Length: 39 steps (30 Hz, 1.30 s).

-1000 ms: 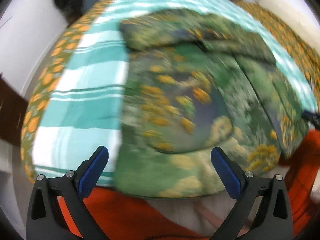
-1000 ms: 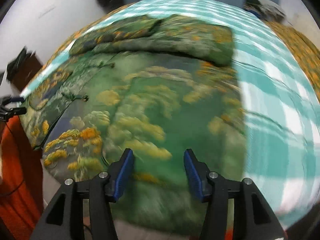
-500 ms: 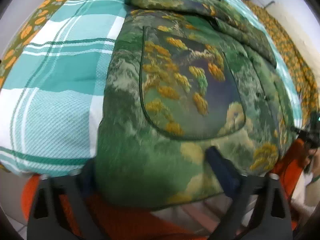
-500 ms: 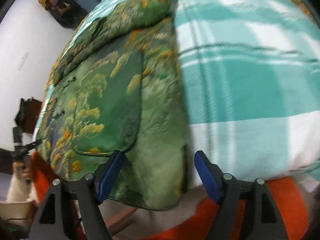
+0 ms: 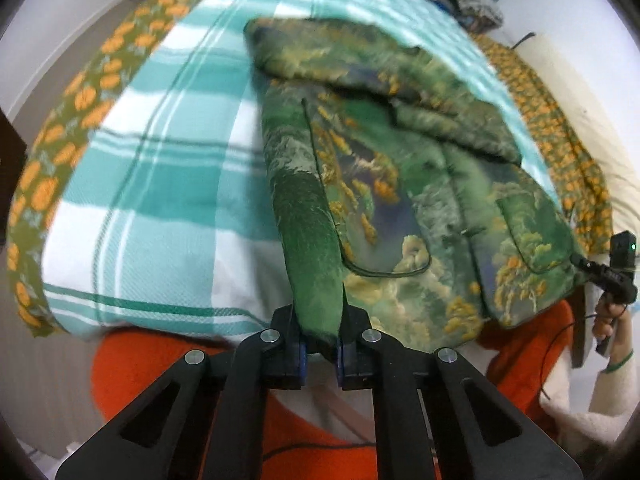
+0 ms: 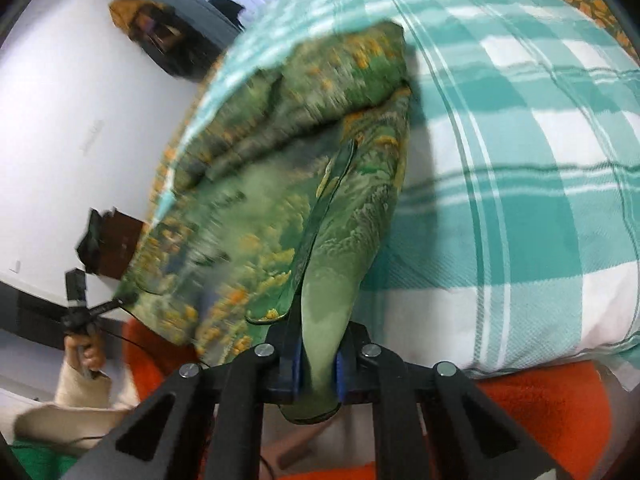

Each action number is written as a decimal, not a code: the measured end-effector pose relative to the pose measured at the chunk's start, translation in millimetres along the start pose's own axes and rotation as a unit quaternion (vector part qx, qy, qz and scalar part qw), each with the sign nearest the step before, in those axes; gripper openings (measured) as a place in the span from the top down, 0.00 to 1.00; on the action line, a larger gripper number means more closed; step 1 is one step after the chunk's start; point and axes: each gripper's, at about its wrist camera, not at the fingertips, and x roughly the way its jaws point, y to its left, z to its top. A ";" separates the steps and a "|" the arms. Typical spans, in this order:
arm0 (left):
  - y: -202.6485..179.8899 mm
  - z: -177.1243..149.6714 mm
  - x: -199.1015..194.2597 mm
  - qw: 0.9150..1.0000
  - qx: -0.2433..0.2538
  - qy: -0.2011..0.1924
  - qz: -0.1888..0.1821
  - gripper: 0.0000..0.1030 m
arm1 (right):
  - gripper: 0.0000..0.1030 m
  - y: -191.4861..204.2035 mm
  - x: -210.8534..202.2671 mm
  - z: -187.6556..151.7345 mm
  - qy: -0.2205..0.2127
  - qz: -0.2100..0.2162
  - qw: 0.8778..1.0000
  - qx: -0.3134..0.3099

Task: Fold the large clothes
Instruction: 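Grasp the hem with both tools and lift it toward the collar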

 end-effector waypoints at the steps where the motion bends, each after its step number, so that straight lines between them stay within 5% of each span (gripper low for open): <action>1: 1.2 -2.7 -3.9 1.000 0.003 -0.003 0.000 0.93 | 0.89 2.5 -4.1 -0.2 -0.003 0.002 1.000 -0.002; 15: 36.3 -83.6 -76.3 0.997 -0.044 0.046 -0.035 0.94 | 0.89 5.2 -51.5 -78.9 0.042 0.054 0.997 0.046; 19: 37.8 -32.8 -100.4 0.996 -0.048 -0.020 -0.075 0.94 | 0.89 19.3 -71.3 -49.1 0.008 0.079 0.996 0.040; 24: 43.3 76.2 -73.7 0.988 -0.072 -0.096 -0.096 0.94 | 0.89 18.2 -42.1 51.1 -0.063 0.081 0.994 0.040; 31: 32.5 153.0 15.0 0.992 -0.037 -0.119 0.030 0.91 | 0.89 -6.8 55.0 152.6 -0.111 0.023 0.991 0.069; 35: 31.2 165.0 58.9 0.993 -0.025 -0.097 0.065 0.74 | 0.86 -32.3 101.1 158.5 -0.106 0.001 0.989 0.099; 37: 34.6 166.6 58.9 0.993 -0.033 -0.099 0.053 0.49 | 0.82 -44.4 110.9 158.7 -0.104 0.007 0.987 0.122; 39: 44.8 163.4 41.2 0.990 -0.052 -0.130 0.018 0.12 | 0.70 -53.3 109.1 159.9 -0.108 0.048 0.981 0.155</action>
